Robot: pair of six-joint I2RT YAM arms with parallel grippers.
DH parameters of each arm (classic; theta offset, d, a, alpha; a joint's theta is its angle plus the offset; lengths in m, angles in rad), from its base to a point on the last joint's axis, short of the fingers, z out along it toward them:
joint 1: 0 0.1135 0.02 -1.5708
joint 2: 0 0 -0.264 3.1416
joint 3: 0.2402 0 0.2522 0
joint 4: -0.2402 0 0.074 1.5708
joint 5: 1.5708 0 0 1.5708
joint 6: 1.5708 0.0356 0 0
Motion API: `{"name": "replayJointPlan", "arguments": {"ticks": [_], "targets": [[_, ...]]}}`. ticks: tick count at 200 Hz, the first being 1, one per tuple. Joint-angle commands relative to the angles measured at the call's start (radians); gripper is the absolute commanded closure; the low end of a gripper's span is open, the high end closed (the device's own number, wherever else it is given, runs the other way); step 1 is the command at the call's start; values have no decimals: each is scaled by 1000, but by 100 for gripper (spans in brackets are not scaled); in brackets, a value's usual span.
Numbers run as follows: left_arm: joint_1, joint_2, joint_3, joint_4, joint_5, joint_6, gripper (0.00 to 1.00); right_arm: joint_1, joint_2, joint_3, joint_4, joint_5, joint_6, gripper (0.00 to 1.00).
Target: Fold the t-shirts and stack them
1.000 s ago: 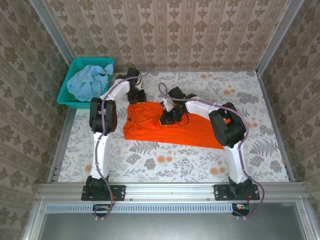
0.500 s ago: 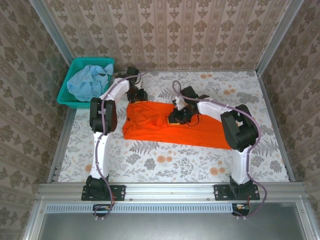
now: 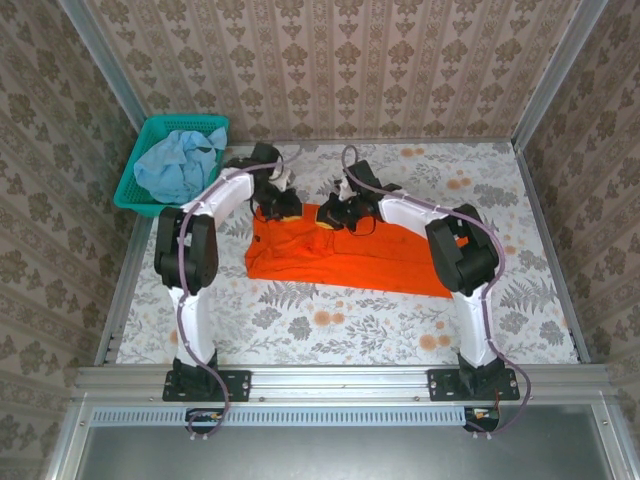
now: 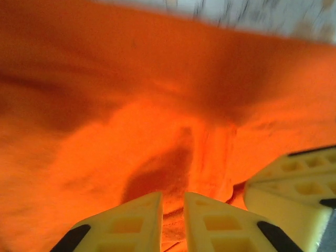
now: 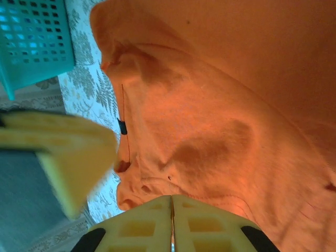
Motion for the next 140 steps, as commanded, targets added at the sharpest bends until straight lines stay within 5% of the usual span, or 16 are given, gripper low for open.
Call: {"name": "replayJointPlan", "arguments": {"ticks": [1,40,98,140], "targets": [[-4,17,-104,7,59,-9,84,13,66,70,-99,-7,25,90],[-4,-2,-234,5,-68,46,84,21,157,128,-304,-12,-93,91],[27,-18,-230,-12,-151,62,76,-24,117,27,-311,19,-162,88],[48,-56,-145,-64,-175,60,63,-35,7,-39,-191,-43,-148,66]]}}
